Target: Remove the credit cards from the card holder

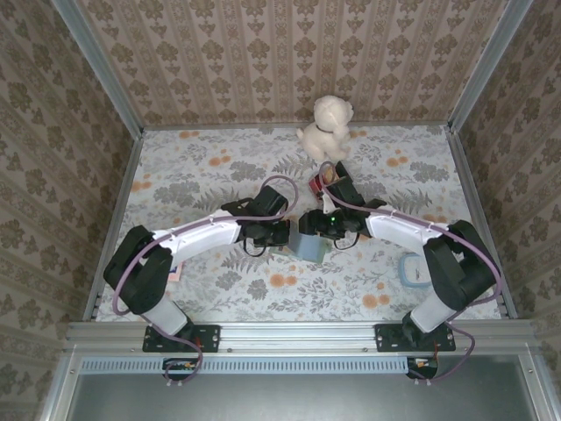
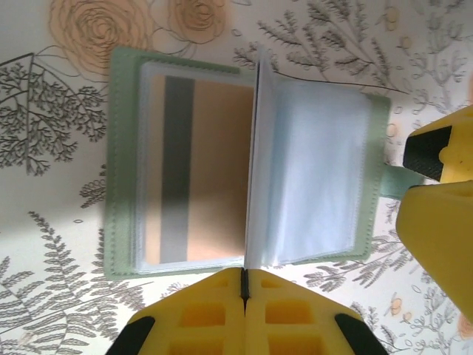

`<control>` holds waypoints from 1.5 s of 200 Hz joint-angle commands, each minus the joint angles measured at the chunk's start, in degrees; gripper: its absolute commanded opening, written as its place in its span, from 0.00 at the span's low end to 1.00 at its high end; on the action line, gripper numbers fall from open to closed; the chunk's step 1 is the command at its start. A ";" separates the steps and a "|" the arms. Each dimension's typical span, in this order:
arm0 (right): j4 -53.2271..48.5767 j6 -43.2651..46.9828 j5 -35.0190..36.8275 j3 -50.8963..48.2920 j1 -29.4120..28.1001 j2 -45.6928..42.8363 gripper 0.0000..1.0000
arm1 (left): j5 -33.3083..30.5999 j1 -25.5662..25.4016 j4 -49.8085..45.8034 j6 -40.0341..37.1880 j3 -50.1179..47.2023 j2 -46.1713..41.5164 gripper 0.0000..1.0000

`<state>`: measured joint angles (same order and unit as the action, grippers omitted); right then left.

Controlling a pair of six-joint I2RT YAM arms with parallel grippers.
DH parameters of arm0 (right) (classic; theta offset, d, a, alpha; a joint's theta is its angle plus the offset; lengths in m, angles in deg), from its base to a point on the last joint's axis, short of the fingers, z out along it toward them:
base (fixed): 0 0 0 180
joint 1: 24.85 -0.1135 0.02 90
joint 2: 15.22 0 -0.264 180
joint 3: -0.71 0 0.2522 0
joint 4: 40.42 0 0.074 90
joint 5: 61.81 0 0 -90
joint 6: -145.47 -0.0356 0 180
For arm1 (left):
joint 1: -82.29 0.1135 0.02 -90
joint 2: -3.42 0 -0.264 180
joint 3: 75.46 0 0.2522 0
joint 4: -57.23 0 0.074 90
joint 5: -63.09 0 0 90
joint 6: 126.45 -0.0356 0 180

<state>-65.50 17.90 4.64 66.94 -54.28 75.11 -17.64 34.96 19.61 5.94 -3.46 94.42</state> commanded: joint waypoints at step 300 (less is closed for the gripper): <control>0.06 -9.54 -6.75 3.28 2.00 7.97 0.51 | 4.95 -1.27 6.12 0.51 -1.35 1.16 0.02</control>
<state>-64.29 7.54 -0.97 68.87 -52.40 82.41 -13.18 34.26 25.97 5.97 -4.73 94.96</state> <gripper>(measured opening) 0.504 0.046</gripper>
